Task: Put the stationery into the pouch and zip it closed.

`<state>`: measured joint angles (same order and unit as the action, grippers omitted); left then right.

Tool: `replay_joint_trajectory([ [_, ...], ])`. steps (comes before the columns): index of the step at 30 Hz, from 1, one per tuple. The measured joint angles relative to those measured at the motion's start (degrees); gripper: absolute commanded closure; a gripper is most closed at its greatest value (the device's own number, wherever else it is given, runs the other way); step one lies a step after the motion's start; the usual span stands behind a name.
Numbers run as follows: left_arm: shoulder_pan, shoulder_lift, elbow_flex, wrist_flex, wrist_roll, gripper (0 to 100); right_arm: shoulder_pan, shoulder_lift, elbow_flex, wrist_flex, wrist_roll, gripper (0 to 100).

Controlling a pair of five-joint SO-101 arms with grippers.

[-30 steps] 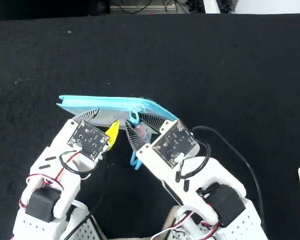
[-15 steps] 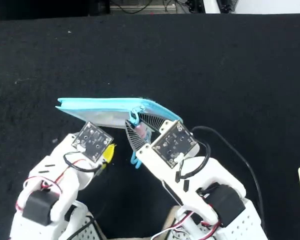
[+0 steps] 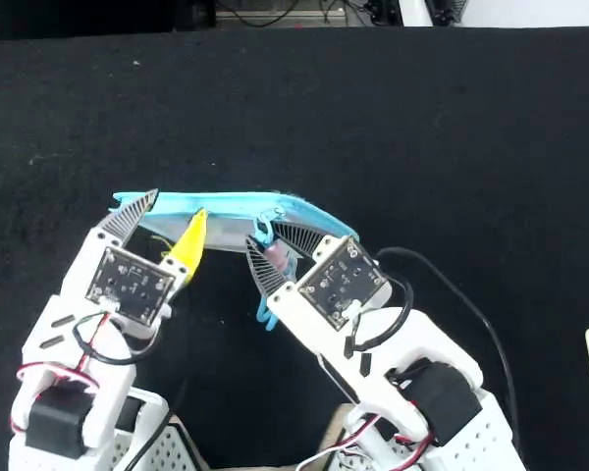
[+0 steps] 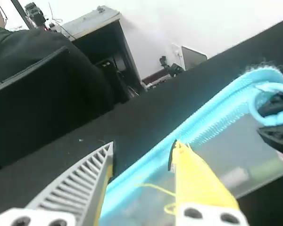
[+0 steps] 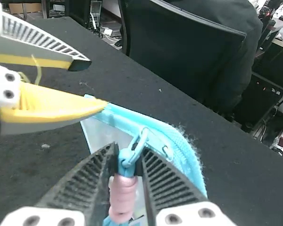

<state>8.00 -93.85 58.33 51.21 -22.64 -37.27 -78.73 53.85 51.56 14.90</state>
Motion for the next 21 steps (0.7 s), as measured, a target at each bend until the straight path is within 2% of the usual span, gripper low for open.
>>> replay_joint_trajectory([
  [4,-0.18,0.00,1.05,-3.08,0.00,79,0.00,0.00,0.00,0.00,0.00,98.7],
  [7,-0.18,2.29,0.35,-1.76,-2.90,79,0.00,0.00,0.00,0.00,0.00,98.7],
  [10,-0.09,6.68,-4.13,2.73,-5.89,79,0.00,0.00,0.00,0.00,0.00,98.7],
  [15,-0.09,19.52,-19.60,13.80,-9.93,79,0.00,0.00,0.00,0.00,0.00,98.7],
  [21,-0.09,39.74,-39.56,28.57,-20.04,80,0.00,0.00,0.00,0.00,0.00,98.7],
])
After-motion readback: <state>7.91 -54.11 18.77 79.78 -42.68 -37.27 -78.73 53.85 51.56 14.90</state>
